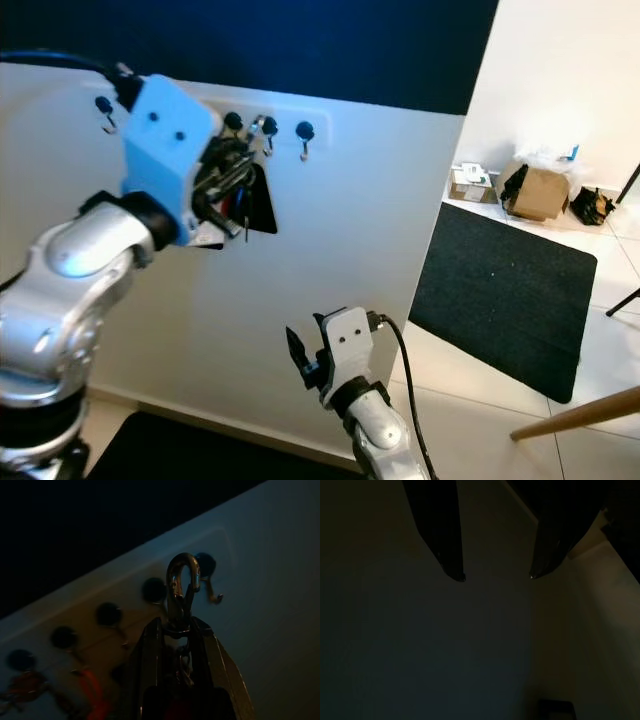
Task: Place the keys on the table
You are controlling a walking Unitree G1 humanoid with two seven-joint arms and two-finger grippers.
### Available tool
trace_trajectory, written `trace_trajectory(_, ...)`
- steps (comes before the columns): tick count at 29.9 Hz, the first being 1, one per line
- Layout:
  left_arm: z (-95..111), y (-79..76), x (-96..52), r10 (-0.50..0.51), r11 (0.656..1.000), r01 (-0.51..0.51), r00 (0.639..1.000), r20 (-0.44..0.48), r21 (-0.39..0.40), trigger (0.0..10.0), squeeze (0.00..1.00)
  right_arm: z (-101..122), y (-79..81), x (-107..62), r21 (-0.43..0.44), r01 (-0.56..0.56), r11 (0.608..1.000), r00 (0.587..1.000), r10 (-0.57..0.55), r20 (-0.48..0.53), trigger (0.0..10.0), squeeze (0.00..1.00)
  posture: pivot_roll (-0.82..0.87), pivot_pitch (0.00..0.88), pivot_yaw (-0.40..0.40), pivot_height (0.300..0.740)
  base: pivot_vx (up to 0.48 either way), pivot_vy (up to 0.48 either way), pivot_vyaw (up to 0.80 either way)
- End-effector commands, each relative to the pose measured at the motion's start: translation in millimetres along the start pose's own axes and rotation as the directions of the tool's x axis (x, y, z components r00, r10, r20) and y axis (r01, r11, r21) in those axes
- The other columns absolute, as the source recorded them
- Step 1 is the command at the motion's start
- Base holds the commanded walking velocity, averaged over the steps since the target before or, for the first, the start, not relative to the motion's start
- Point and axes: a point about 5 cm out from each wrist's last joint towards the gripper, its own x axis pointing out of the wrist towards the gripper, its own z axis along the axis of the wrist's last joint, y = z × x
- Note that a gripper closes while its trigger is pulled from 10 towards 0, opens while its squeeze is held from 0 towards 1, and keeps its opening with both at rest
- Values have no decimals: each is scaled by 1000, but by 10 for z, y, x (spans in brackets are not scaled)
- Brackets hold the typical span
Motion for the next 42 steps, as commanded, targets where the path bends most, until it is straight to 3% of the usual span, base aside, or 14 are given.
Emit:
trace_trajectory(1, 36, -63, 55, 12, 999, -13, 1000, 14, 51, 10000, 0, -17, 8, 1, 4, -1, 1000, 1000, 1, 0, 10000, 0, 230, 176, -10, 740, 0, 0, 0)
trace_trajectory(4, 52, -164, 93, -4, 995, 2, 1000, 21, 104, 10000, 0, -12, 14, 10, 5, -3, 1000, 1000, 3, 5, 10000, 0, 230, 177, -10, 740, 0, 0, 0)
trace_trajectory(8, 52, -233, 113, -5, 994, 4, 1000, 15, 110, 10000, 0, -22, 17, 1, 5, -5, 1000, 1000, 4, 7, 10000, 0, 228, 178, -9, 740, 0, 0, 0)
trace_trajectory(22, -25, -231, 237, 103, 987, -97, 994, -37, 132, 10000, 0, -27, 20, 10, 5, -7, 1000, 1000, 7, 10, 10000, 0, 231, 178, -13, 740, 0, 0, 0)
trace_trajectory(24, -157, -226, 237, 113, 984, -104, 992, -51, 146, 10000, 0, -28, 26, 11, 5, -10, 1000, 1000, 10, 11, 10000, 0, 229, 178, -13, 740, 0, 0, 0)
trace_trajectory(42, -233, -396, 285, 80, 988, -74, 996, -41, 135, 10000, 0, -37, 19, 12, 3, -8, 1000, 1000, 8, 11, 10000, 0, 223, 168, -12, 740, 0, 0, 0)
